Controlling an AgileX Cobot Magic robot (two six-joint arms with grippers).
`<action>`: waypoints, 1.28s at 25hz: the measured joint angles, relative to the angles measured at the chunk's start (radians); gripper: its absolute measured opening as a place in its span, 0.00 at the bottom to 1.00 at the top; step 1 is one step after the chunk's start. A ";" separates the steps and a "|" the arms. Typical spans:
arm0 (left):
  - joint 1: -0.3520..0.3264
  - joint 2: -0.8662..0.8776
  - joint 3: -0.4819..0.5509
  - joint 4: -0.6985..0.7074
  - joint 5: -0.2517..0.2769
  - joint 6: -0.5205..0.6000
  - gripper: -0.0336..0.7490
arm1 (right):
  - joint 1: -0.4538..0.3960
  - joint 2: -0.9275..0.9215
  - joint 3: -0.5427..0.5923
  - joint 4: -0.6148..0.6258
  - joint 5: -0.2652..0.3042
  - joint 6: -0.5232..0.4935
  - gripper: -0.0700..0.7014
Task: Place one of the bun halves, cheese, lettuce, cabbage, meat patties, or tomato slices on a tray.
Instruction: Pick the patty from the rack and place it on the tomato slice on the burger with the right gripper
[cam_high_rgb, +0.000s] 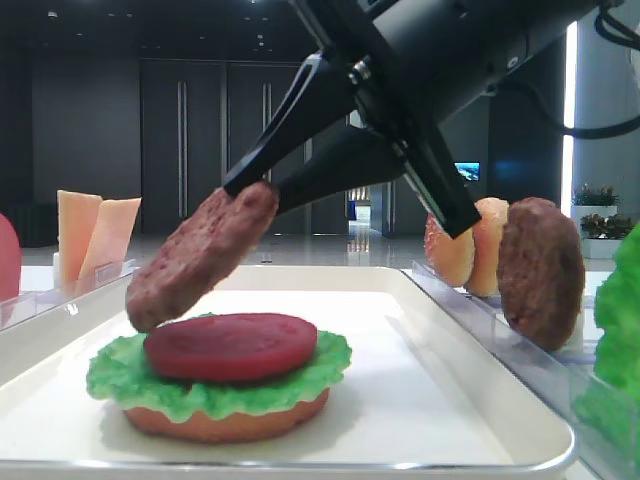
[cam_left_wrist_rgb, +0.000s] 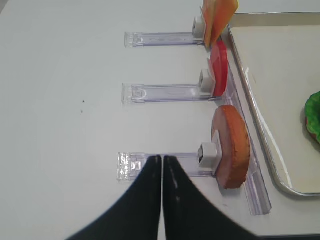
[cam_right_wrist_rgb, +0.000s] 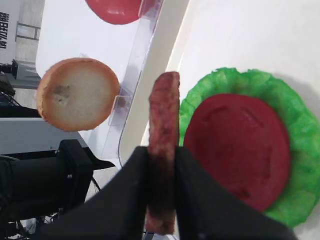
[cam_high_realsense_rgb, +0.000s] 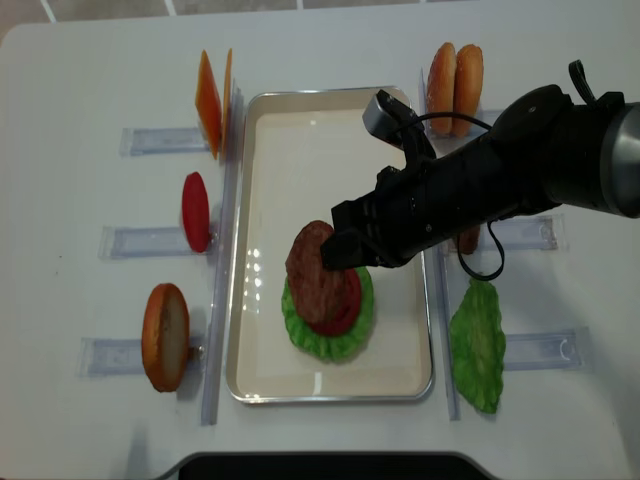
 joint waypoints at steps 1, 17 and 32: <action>0.000 0.000 0.000 0.000 0.000 0.000 0.04 | 0.000 0.003 0.000 0.000 0.002 0.000 0.23; 0.000 0.000 0.000 0.000 0.000 0.000 0.04 | -0.023 0.045 0.000 -0.008 0.052 -0.003 0.23; 0.000 0.000 0.000 0.000 0.000 0.000 0.04 | -0.026 0.045 0.000 -0.074 0.050 -0.004 0.73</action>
